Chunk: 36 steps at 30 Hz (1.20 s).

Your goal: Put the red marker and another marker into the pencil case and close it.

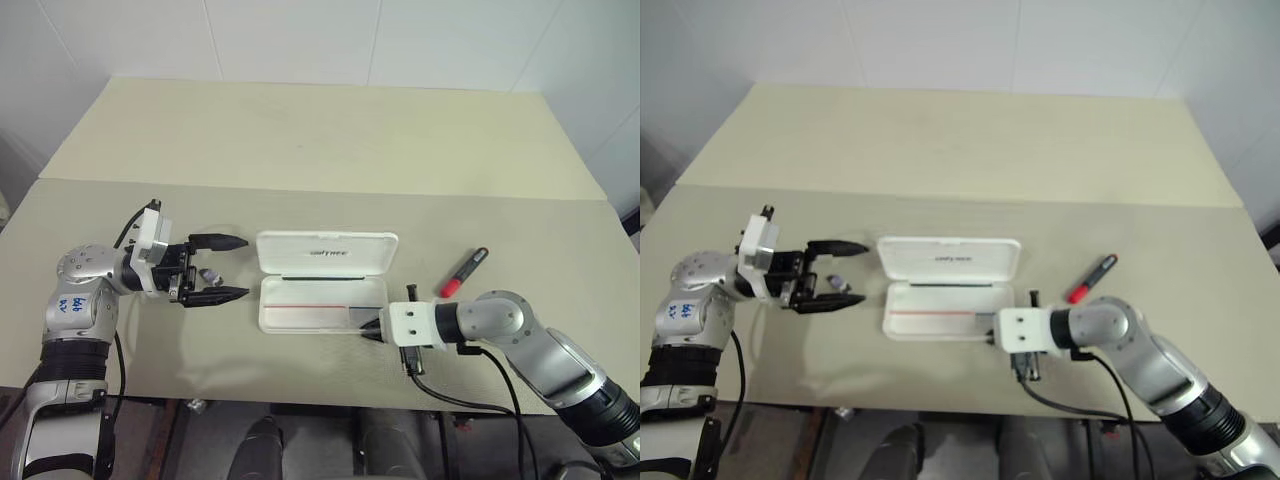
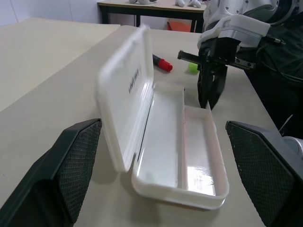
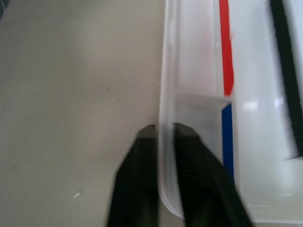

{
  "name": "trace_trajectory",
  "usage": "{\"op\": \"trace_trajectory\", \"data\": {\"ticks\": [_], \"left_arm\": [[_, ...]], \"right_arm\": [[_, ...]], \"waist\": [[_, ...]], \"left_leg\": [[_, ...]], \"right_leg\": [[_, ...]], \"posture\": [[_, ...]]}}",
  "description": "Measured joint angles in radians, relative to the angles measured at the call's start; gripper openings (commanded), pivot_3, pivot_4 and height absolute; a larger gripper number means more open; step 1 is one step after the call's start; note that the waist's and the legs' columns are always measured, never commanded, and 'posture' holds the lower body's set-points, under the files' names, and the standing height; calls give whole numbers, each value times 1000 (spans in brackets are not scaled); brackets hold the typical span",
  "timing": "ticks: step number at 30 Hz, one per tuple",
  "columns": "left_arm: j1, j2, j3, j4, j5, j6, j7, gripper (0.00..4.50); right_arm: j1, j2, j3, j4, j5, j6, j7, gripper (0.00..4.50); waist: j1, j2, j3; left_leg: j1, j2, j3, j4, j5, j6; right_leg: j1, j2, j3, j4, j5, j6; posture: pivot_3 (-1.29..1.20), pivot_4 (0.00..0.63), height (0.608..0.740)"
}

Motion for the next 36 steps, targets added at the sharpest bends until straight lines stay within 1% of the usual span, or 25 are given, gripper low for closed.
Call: {"op": "trace_trajectory", "data": {"ticks": [8, 9, 14, 19, 24, 26, 29, 33, 36], "left_arm": [[0, 0, 0, -3, 0, 0, 2, 4500], [0, 0, 0, -3, 0, 0, 2, 4500], [-1, 0, 0, -3, 0, 0, 1, 4500], [-6, -4, -1, -3, 0, 0, -1, 4500], [-26, -12, -3, -1, 1, 0, -3, 4500], [-30, -16, -3, 0, 1, 0, -3, 4500], [-31, -28, -6, 6, 2, -1, -3, 4500], [-31, -45, -14, 6, 2, -1, -3, 4500], [-31, -46, -15, 6, 2, -1, -3, 4500]], "right_arm": [[0, 1, -15, 0, 1, 0, 9, 4358], [0, 2, -18, -1, 2, 0, 10, 4468], [7, 13, -57, -11, 29, 9, 9, 4468], [20, 18, -144, -50, 109, 36, 9, 4468], [35, -57, -235, -52, 154, 44, 44, 4468], [38, -104, -261, -19, 150, 28, 66, 4468], [33, -137, -290, 50, 142, 9, 79, 4468], [10, -166, -329, 151, 140, 68, 71, 4468], [-4, -166, -359, 197, 139, 84, 39, 4468]], "waist": [[1, 0, 0], [1, 0, 0], [1, 0, 0], [1, 0, 0], [2, 0, 0], [2, 0, 0], [2, 0, 0], [0, 0, 0], [0, 0, 0]], "left_leg": [[0, 0, 0, 0, 0, 0], [0, 0, 0, 0, 0, 0], [0, 0, 0, 0, 0, 0], [0, 0, 0, 0, 0, 0], [0, 0, 0, 0, 0, 0], [0, 0, 0, 0, 0, 0], [0, 0, 0, 0, 0, 0], [0, 0, 1, 0, 0, 0], [0, 0, 2, 0, 0, 0]], "right_leg": [[0, 0, 0, 0, 0, 0], [0, 0, 0, 0, 0, 0], [0, 0, 0, 0, 0, 0], [0, 0, 0, 0, 0, 0], [0, 0, 0, 0, 0, 0], [0, 0, 0, 0, 0, 0], [0, 0, 0, 0, 0, 0], [0, 0, 1, 1, 0, 0], [0, 0, 1, 1, 0, 0]], "posture": [[0, 150, 740], [0, 150, 740], [0, 150, 740], [0, 150, 740], [0, 150, 740], [0, 150, 740], [0, 150, 740], [0, 150, 740], [0, 150, 740]]}}
